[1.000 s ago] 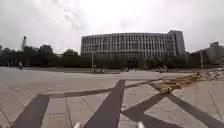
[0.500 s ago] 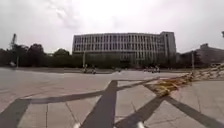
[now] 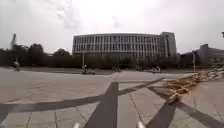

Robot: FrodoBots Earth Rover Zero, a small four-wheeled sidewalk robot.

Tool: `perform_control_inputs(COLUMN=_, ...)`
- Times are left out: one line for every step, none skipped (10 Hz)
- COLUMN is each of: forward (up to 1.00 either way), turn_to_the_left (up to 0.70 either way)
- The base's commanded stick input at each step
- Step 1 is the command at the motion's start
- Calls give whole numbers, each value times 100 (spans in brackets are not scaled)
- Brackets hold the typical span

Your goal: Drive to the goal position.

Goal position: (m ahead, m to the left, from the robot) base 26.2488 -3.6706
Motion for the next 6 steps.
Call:
perform_control_inputs(forward=85, turn_to_the_left=-1)
perform_control_inputs(forward=85, turn_to_the_left=-6)
perform_control_inputs(forward=85, turn_to_the_left=-21)
perform_control_inputs(forward=85, turn_to_the_left=-29)
perform_control_inputs(forward=85, turn_to_the_left=-34)
perform_control_inputs(forward=85, turn_to_the_left=-34)
